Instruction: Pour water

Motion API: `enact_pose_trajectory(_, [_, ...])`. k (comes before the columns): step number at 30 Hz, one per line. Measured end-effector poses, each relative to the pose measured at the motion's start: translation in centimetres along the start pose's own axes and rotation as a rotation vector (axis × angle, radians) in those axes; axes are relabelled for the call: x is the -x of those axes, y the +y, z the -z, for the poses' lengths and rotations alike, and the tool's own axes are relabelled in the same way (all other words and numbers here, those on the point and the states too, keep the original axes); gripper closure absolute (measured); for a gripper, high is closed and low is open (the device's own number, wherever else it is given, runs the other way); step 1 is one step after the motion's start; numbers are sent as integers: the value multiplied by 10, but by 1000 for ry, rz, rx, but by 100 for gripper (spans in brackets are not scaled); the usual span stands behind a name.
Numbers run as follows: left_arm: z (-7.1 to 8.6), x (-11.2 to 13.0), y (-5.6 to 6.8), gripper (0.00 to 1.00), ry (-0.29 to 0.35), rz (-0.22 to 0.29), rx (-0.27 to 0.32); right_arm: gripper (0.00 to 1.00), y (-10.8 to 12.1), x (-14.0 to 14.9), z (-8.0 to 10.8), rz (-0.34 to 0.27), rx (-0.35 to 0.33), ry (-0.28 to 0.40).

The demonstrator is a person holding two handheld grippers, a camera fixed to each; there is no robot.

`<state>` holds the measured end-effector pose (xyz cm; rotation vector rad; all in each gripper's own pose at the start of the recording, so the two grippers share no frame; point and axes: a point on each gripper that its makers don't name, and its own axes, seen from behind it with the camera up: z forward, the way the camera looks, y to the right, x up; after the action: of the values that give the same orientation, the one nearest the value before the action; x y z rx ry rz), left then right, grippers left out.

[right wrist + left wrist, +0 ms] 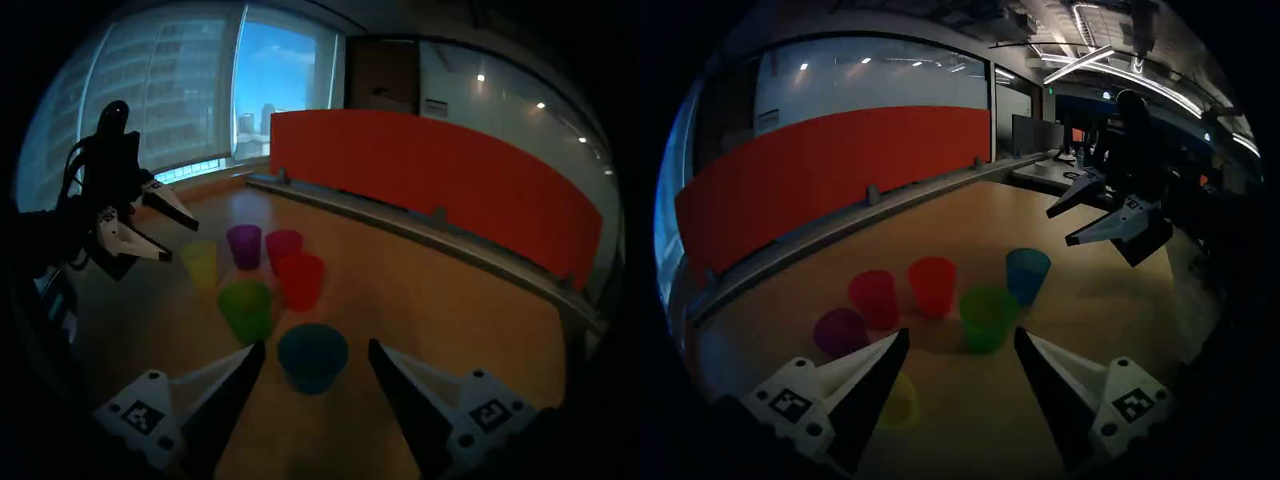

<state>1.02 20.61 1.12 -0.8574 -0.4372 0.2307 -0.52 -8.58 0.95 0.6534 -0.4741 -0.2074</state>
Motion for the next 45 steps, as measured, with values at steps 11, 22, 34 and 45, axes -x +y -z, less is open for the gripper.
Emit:
enact_pose_trajectory(11, [-13, 10, 4, 3, -33, 14, 2, 0, 4, 13, -11, -2, -6, -17])
enact_pose_trajectory(22, [-26, 13, 9, 3, -51, 19, 13, 1, 3, 21, -19, -7, -17, -29])
enact_pose_trajectory(34, [-38, 17, 14, 3, -74, 23, 17, 0, -1, 31, -30, 0, -32, -51])
enact_pose_trajectory(45, [-51, 23, 18, 3, -103, 27, 14, 0, -4, 39, -41, 5, -39, -72])
